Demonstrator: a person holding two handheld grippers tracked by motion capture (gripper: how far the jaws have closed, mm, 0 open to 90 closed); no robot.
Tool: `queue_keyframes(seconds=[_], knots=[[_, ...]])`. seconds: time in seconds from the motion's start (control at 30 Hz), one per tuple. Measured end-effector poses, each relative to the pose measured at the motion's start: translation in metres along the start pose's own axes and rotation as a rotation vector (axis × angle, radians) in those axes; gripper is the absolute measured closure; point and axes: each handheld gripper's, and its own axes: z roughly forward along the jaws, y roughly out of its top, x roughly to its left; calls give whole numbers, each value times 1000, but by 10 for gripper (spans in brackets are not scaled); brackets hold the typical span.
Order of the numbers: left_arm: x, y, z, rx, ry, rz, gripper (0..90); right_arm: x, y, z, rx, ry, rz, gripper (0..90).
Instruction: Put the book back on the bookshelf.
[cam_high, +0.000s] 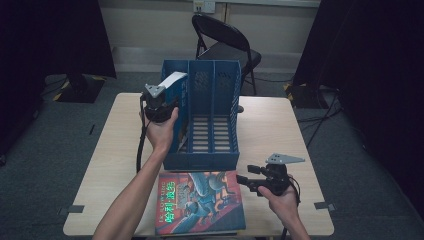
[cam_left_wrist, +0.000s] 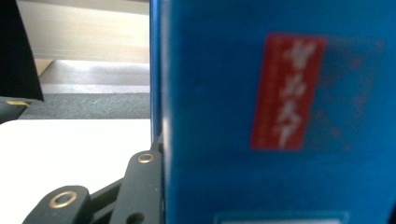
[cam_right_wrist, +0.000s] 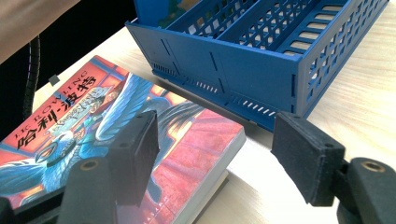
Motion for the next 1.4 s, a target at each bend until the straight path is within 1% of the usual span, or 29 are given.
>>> queue_keyframes(seconds=[0.03, 0.07, 0.13, 0.23, 0.27, 0.3, 0.33, 0.43, 0.5, 0.6, 0.63, 0.67, 0.7, 0.73, 0.9, 0.93, 0.97, 1.0, 1.07, 1.1, 1.13, 1.17, 1.2, 1.23, 1.27, 1.33, 1.4], knots=[[0, 0, 0, 0, 0, 0, 609, 0, 0, 0, 0, 0, 0, 311], [-1, -2, -1, -9, 1, 9, 609, 0, 0, 0, 1, -1, 1, 311], [-1, -3, -3, -5, -9, 12, 608, -1, 0, 0, 1, -1, 0, 311], [0, -3, -3, -3, -9, 4, 606, 0, 0, 1, 5, -2, -1, 311], [2, -5, -5, 1, -14, -11, 603, 1, 0, 0, 6, -2, -6, 310], [2, -5, -5, 1, -14, -11, 603, 2, 0, 0, 6, -2, -5, 311], [2, -5, -8, 14, -19, 21, 604, 2, 0, 0, 6, -1, -4, 309], [2, -6, -12, 19, -28, 11, 599, 2, 0, -1, 9, 1, -3, 308], [1, -9, -14, 20, -30, 28, 599, 2, 0, -1, 9, -1, -3, 308], [1, -13, -21, 25, -47, 44, 593, 3, 0, -1, 9, -2, -6, 308], [1, -14, -23, 30, -49, 59, 592, 4, 0, -1, 10, 0, -9, 308], [1, -14, -25, 34, -54, 60, 589, 4, 0, -1, 8, 0, -11, 308], [2, -14, -26, 38, -58, 52, 583, 5, 0, -2, 0, -1, -13, 308], [1, -16, -30, 44, -58, 65, 581, 6, 1, -2, 0, 1, -16, 308], [0, -21, -38, 49, -76, 76, 553, 7, 1, -2, 3, 1, -18, 308], [0, -24, -41, 51, -84, 101, 549, 6, 0, -1, 4, 1, -14, 308], [0, -24, -41, 51, -84, 101, 544, 6, 0, -1, 4, 1, -14, 308], [0, -25, -42, 45, -93, 104, 544, 6, 0, -1, 6, 0, -14, 308], [-1, -25, -44, 55, -96, 115, 541, 6, -1, 0, 10, -1, -14, 308], [0, -26, -45, 58, -105, 102, 532, 7, -1, 0, 10, 0, -13, 308], [0, -28, -47, 56, -107, 100, 511, 7, -1, 0, 12, 4, -16, 308], [0, -28, -47, 56, -107, 100, 510, 7, -1, 0, 12, 4, -16, 308], [-1, -31, -50, 59, -108, 139, 510, 7, -1, 0, 11, 4, -14, 308], [-1, -31, -50, 59, -108, 139, 511, 7, -1, 0, 11, 4, -14, 308], [0, -31, -52, 66, -118, 138, 511, 7, -2, 0, 12, 5, -14, 308], [3, -30, -53, 71, -135, 107, 484, 6, -2, 1, 16, 4, -11, 308], [4, -29, -53, 81, -139, 135, 466, 7, -3, 1, 18, 6, -15, 308]])
